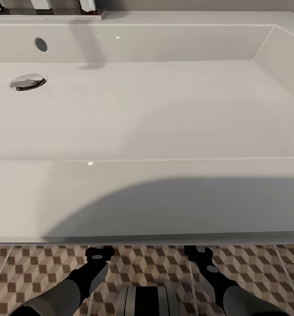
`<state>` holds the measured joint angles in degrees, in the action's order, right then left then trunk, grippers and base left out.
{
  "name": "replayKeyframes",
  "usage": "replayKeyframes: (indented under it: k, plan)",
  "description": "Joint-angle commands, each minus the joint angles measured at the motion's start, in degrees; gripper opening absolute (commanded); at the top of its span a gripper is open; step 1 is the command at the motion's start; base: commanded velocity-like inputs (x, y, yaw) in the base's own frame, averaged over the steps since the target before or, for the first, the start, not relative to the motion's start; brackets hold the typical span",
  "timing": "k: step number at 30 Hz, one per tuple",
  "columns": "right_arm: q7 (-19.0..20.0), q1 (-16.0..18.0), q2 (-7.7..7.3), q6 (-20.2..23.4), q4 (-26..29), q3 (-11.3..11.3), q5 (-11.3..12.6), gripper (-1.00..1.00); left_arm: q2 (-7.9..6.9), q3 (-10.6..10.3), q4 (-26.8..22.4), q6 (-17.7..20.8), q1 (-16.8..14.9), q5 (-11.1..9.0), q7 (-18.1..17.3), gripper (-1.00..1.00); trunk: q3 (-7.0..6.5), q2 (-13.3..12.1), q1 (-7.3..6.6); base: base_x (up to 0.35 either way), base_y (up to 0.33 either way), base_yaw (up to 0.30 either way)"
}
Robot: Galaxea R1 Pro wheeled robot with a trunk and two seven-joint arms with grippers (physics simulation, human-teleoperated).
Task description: Take the four mousetraps from the cabinet in the bathroom and place them on the bathroom floor. Make sure all four end up on the same floor surface, and ensure that at least two of them are either under or directly next to the same bathroom sink.
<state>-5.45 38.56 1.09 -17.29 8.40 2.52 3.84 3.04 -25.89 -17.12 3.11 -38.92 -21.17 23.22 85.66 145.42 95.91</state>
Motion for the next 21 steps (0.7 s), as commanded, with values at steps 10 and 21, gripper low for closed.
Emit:
replayKeyframes:
  k: [10,21]
  plan:
    - [-0.2,0.0,0.04,-0.2,-0.1,0.3,0.4,1.00,0.01,-0.5,-0.1,0.3,0.0,-0.3,0.4,1.00,0.03,0.0,-0.01,0.000,0.000,0.000]
    - [-0.2,0.0,0.01,-0.2,-0.1,0.3,0.4,1.00,0.09,-0.3,-0.1,0.3,0.0,-0.6,0.4,1.00,0.03,0.0,-0.01,-0.022,0.005,0.000]
